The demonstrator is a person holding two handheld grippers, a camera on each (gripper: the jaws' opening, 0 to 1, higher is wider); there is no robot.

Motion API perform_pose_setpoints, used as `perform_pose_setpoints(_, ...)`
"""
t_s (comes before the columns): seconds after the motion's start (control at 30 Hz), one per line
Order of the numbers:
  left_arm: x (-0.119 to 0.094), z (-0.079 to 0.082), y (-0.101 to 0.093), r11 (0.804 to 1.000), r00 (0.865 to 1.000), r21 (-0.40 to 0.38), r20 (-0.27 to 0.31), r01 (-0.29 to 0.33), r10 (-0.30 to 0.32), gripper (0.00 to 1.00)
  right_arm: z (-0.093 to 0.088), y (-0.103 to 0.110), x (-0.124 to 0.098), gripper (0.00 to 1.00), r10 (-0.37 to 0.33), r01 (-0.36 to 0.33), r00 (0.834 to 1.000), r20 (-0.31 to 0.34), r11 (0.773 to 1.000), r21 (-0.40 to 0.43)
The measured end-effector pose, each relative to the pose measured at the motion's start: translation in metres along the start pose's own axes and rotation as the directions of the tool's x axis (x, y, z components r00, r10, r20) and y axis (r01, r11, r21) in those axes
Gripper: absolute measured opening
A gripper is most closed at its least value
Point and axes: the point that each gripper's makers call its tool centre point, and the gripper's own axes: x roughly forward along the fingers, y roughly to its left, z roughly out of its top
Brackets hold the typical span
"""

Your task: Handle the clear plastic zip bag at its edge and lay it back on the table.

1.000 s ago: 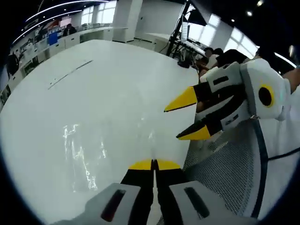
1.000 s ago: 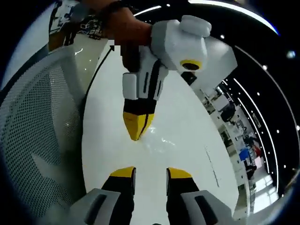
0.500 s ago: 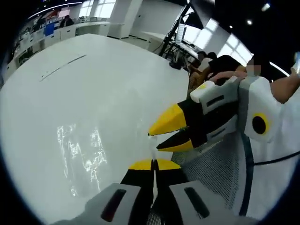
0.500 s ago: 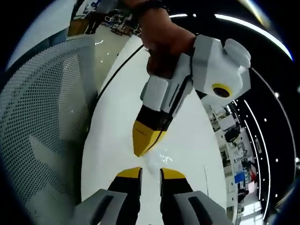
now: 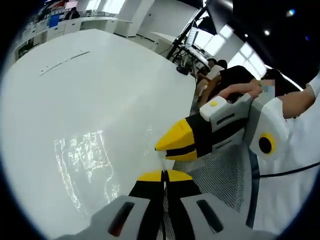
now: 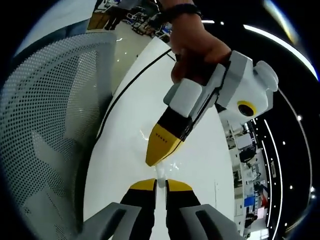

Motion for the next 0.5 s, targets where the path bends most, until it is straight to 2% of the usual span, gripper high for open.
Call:
perform_pose_setpoints(0.1,-0.001,0.000,0.001,1.000,1.000,0.001,0.010,-0.004,0.004,0.00,0.000,0.001,0.000,0.02,0.006,-0.006,1.000,0.000,1.000,-0.003)
perform_pose_setpoints(0.2,-0.001,0.005,0.010,0.998,0.997,0.040,0.053,-0.054,0.052,0.00,-0.005,0.003,0.001,0.01,0.015,-0.015,1.000,-0.010,1.000,0.002)
perform_pose_setpoints(0.27,-0.002,0.004,0.014,0.989,0.993,0.099,0.063,-0.106,0.100,0.01,-0.006,0.002,0.002,0.01,0.020,-0.020,1.000,-0.014,0.999,0.026)
perform_pose_setpoints(0.4,-0.003,0.004,0.022,0.960,0.983,0.212,0.064,-0.184,0.174,0.05,-0.009,0.003,0.005,0.00,0.030,-0.028,0.999,-0.035,0.998,0.050)
perform_pose_setpoints(0.47,-0.003,0.006,0.025,0.929,0.972,0.287,0.070,-0.235,0.224,0.10,-0.010,0.005,0.006,0.00,0.039,-0.036,0.998,-0.039,0.997,0.069)
perform_pose_setpoints(0.5,-0.003,0.007,0.025,0.907,0.964,0.328,0.079,-0.266,0.254,0.13,-0.010,0.006,0.006,0.00,0.042,-0.039,0.998,-0.042,0.996,0.076)
